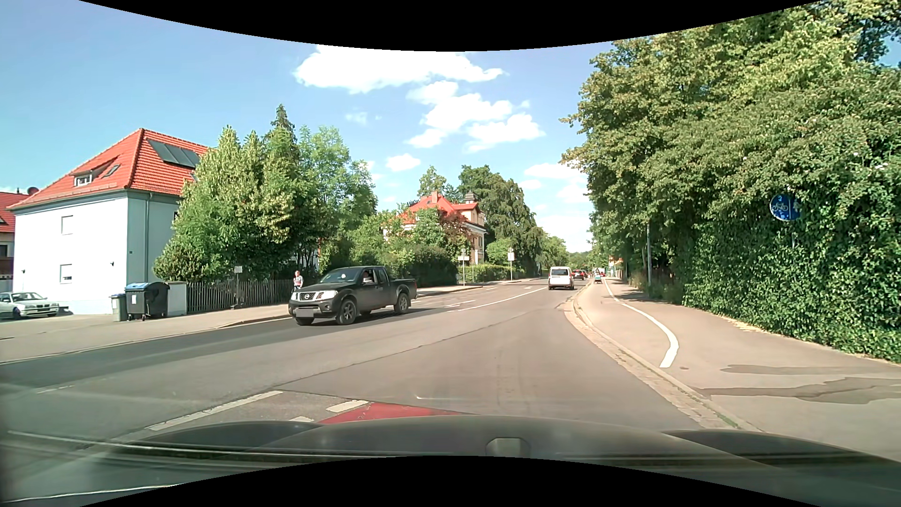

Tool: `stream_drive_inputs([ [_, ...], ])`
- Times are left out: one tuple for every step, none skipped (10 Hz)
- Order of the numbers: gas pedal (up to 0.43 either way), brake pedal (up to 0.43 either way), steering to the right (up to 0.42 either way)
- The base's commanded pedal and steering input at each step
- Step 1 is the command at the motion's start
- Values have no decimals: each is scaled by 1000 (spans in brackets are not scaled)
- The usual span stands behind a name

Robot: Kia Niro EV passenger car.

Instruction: Follow the waypoints while adhering to traffic rules and regulations

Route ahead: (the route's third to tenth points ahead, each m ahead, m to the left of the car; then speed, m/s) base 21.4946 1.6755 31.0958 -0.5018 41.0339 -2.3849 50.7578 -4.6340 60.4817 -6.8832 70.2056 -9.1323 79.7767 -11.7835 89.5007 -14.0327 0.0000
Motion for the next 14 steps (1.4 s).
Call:
stream_drive_inputs([
  [0, 598, 32],
  [0, 579, 31],
  [0, 573, 32],
  [0, 567, 31],
  [0, 561, 31],
  [0, 549, 31],
  [0, 543, 31],
  [0, 537, 31],
  [0, 530, 31],
  [0, 518, 31],
  [0, 506, 31],
  [0, 494, 31],
  [0, 482, 32],
  [0, 439, 31],
])
